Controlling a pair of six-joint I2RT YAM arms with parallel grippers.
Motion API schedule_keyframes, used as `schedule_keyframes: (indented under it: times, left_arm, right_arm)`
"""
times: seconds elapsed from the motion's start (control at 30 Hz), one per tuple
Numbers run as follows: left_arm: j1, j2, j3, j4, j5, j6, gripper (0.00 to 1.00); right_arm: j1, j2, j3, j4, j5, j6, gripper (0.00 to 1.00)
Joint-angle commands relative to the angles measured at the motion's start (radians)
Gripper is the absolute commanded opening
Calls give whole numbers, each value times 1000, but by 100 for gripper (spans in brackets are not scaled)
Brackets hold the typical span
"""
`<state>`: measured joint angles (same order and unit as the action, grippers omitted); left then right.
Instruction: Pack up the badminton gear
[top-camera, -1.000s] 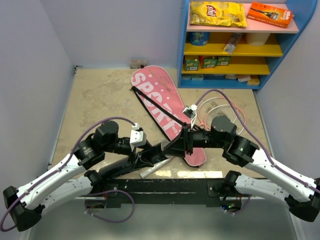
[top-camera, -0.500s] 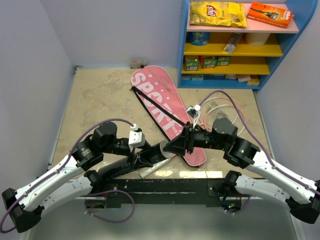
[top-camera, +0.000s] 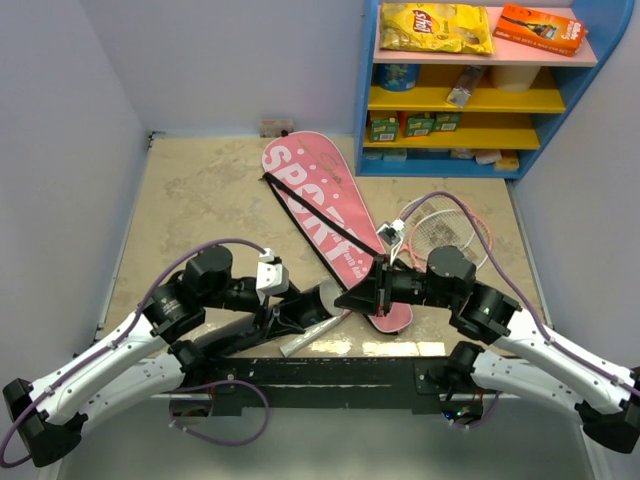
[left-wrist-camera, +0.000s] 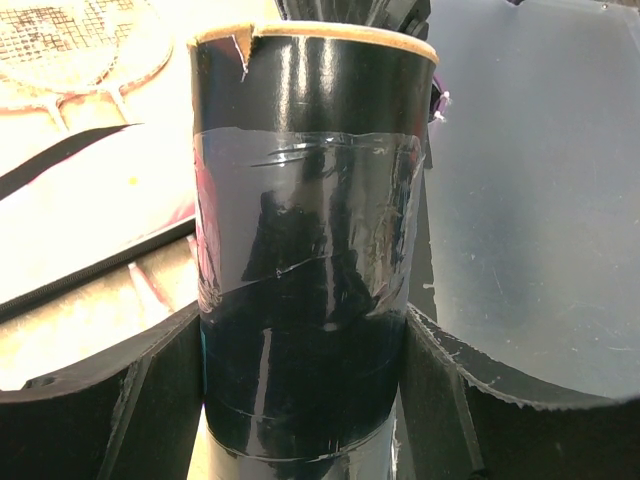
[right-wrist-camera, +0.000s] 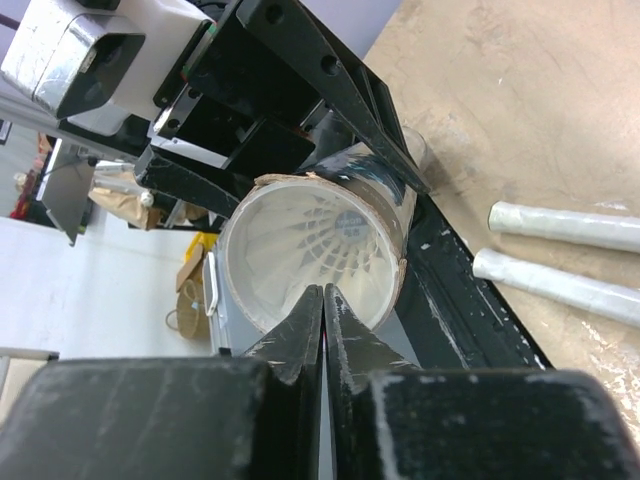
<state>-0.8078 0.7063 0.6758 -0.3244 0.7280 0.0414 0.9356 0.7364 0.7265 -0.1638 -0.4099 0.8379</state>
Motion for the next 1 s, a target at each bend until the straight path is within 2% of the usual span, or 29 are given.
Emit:
schedule_keyframes:
  times: [0.0,0.47,0.63,0.7,0.83,0.87,0.97]
  left_arm:
    - [-7,-25,34,182,5,-21,24]
    - [-4,38,47,168,-170,-34,23]
    - [-4,28,42,173,-194,-34,23]
    - [-5,24,42,177,-200,-34,23]
    - [-5,38,54,177,-263,-34,23]
    - [-5,42,71,170,-285,-35,23]
    - [-5,74,106,128,-390,-32,22]
  right_arm:
    - [11,40,-7,-37,-29,3,0]
    - [124,139,71,3,-9,-8,0]
    - [123,121,103,-121,91,-34,0]
    - [123,109,149,-202,233,-62,0]
    - [111,124,280,-480,494,-105,0]
    - [105,127,328,-508,576,-111,0]
    - [103,110,414,-592,698,-109,0]
